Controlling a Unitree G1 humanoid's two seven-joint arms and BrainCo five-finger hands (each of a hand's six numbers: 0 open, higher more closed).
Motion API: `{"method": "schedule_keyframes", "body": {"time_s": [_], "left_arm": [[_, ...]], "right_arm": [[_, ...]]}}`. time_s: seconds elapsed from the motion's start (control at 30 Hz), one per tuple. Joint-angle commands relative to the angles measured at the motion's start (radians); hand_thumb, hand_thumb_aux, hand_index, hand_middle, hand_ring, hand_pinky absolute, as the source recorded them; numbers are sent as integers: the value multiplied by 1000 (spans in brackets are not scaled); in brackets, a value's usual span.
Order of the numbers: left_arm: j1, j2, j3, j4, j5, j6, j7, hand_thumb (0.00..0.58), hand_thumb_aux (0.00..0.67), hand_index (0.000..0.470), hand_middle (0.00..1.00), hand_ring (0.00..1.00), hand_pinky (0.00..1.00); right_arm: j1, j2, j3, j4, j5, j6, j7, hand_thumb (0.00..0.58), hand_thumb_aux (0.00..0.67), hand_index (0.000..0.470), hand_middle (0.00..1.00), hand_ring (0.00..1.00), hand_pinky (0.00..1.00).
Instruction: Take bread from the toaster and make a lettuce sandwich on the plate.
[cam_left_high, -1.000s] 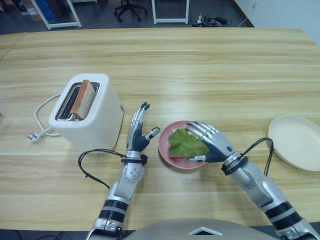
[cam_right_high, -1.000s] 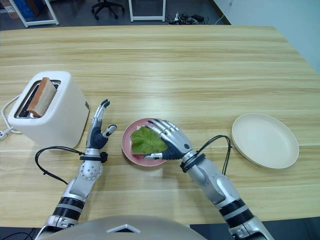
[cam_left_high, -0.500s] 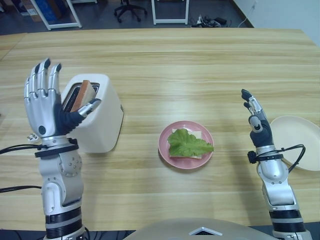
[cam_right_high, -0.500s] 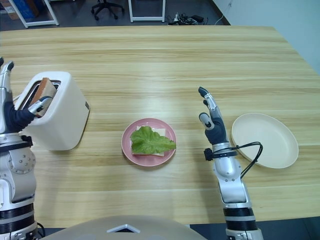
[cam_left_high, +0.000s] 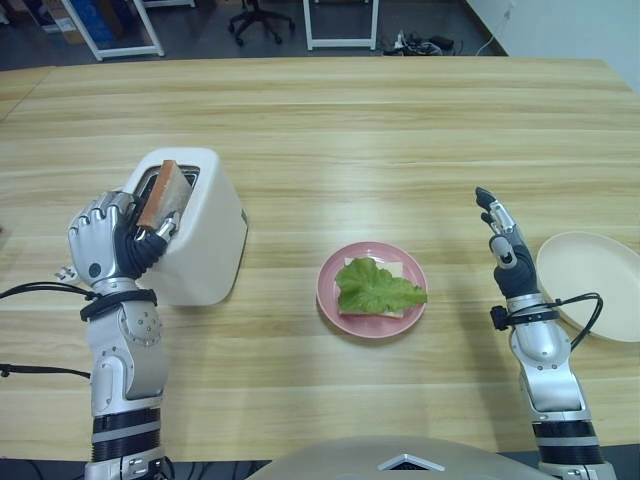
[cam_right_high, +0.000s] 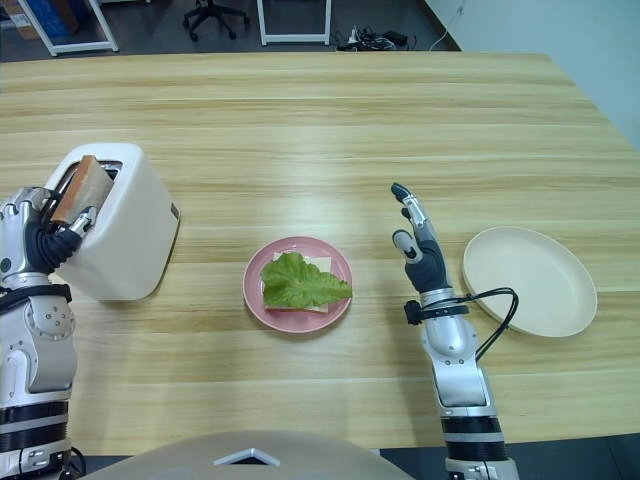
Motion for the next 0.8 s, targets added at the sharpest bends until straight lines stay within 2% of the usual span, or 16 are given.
{"method": "schedule_keyframes", "body": {"time_s": [0.03,0.2,0.3,0.37,0.43,0.53,0.8], "left_arm": [[-4,19,-16,-44,82,-42,166,580,670,470,1000,1000,1000],[-8,12,-7,-145,196,-99,432,580,670,470,1000,1000,1000],[-8,14,45,-231,189,-155,562,580,670,470,1000,1000,1000],[-6,19,74,-285,143,-210,591,580,670,470,1000,1000,1000],[-5,13,66,-320,23,-297,558,580,670,470,1000,1000,1000],[-9,3,-19,-320,-175,-401,417,580,670,470,1000,1000,1000],[-84,-98,-340,-62,-466,-551,66,580,670,470,1000,1000,1000]], "right_arm": [[0,7,-7,24,-18,-1,5,0,0,0,0,0,0],[-6,9,-4,45,-42,-5,0,0,0,0,0,0,0],[-5,11,-5,53,-47,-7,-1,0,0,0,0,0,0],[-6,14,-6,56,-48,-8,-3,0,0,0,0,0,0],[-9,18,-7,60,-48,-8,-4,0,0,0,0,0,0],[-13,23,-12,65,-39,-9,-3,0,0,0,0,0,0],[-29,36,-40,89,-11,-6,4,0,0,0,0,0,0]]}}
